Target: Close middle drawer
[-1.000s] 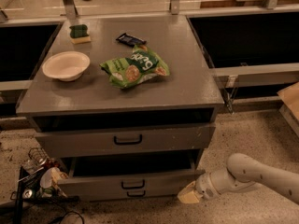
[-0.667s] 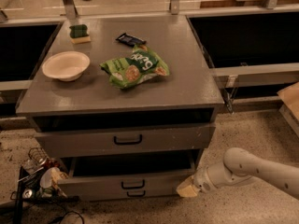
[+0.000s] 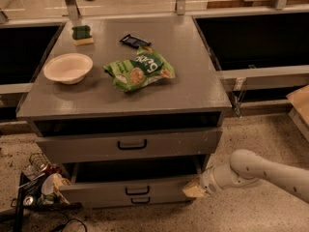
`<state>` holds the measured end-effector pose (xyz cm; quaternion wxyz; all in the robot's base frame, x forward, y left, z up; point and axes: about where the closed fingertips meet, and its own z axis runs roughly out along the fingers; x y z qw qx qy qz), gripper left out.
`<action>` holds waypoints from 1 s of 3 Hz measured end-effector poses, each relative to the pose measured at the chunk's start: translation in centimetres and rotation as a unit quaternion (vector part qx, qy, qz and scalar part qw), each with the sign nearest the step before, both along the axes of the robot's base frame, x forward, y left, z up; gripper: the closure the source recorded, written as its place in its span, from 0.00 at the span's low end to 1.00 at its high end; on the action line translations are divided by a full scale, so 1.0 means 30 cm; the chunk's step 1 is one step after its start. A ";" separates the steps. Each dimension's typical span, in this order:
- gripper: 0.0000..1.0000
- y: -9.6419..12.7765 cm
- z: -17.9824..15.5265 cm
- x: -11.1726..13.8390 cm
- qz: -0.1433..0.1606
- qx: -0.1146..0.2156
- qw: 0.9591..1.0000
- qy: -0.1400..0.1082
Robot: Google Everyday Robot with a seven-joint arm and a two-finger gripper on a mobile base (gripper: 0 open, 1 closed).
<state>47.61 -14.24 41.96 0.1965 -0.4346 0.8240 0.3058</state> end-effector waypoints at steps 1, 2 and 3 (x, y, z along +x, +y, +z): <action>0.83 0.000 -0.001 0.003 -0.001 -0.001 1.000 -0.001; 0.60 0.001 -0.001 0.003 -0.001 -0.001 1.000 -0.001; 0.37 0.001 -0.001 0.003 -0.001 -0.001 1.000 -0.001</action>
Offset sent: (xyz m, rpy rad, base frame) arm 0.0009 0.0001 -0.0004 -0.0013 -0.0025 -0.0017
